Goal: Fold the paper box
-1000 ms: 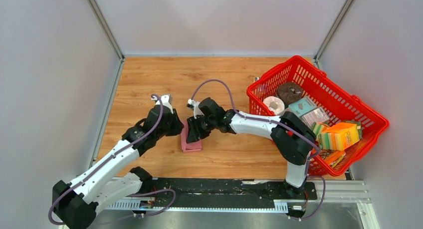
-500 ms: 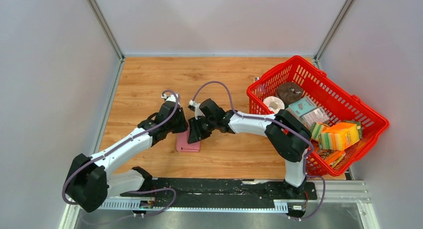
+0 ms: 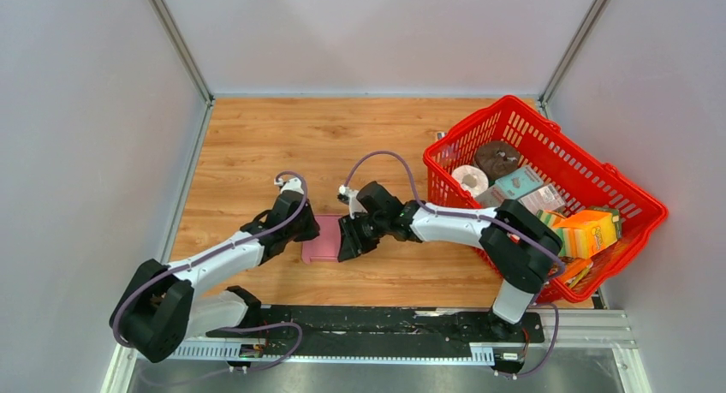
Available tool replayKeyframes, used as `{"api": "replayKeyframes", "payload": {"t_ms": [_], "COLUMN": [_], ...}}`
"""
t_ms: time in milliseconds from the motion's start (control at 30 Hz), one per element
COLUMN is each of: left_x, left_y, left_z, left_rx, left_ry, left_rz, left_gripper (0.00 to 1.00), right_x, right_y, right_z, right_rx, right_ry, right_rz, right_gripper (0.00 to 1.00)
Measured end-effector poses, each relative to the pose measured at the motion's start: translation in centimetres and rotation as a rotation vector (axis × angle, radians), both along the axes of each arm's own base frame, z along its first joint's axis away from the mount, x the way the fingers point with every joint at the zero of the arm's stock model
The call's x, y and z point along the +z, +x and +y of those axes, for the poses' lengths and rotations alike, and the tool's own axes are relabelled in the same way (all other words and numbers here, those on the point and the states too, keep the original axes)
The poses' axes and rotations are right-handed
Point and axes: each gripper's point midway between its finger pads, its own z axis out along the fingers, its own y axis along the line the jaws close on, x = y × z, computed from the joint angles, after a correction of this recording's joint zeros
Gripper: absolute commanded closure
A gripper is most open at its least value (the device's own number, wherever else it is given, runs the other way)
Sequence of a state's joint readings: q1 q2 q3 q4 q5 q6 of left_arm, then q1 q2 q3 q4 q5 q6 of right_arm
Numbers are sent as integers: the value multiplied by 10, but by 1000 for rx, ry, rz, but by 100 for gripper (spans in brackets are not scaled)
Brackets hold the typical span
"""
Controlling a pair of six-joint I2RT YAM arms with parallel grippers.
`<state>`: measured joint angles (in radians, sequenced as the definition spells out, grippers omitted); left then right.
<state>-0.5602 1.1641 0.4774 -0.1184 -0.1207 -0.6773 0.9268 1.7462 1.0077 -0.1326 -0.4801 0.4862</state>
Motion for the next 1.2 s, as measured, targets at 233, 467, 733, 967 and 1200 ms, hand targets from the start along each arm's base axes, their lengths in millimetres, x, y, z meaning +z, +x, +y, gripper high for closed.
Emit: {"api": "replayKeyframes", "payload": {"t_ms": [233, 467, 733, 967, 1200], "left_x": [1, 3, 1, 4, 27], "left_y": [-6, -15, -16, -32, -39], "left_z": [1, 1, -8, -39, -25], "left_rx": [20, 17, 25, -66, -63], "left_ry": [-60, -79, -163, -226, -187], "left_rz": [-32, -16, -26, 10, -22], "left_gripper": [83, 81, 80, 66, 45], "right_x": [-11, -23, -30, -27, -29], "right_y": [-56, -37, 16, 83, 92], "right_z": [0, 11, -6, -29, -62], "right_rx": [66, -50, -226, -330, -351], "right_ry": [-3, 9, -21, -46, -158], "right_rz": [52, 44, 26, -24, -66], "right_gripper": [69, 69, 64, 48, 40]}}
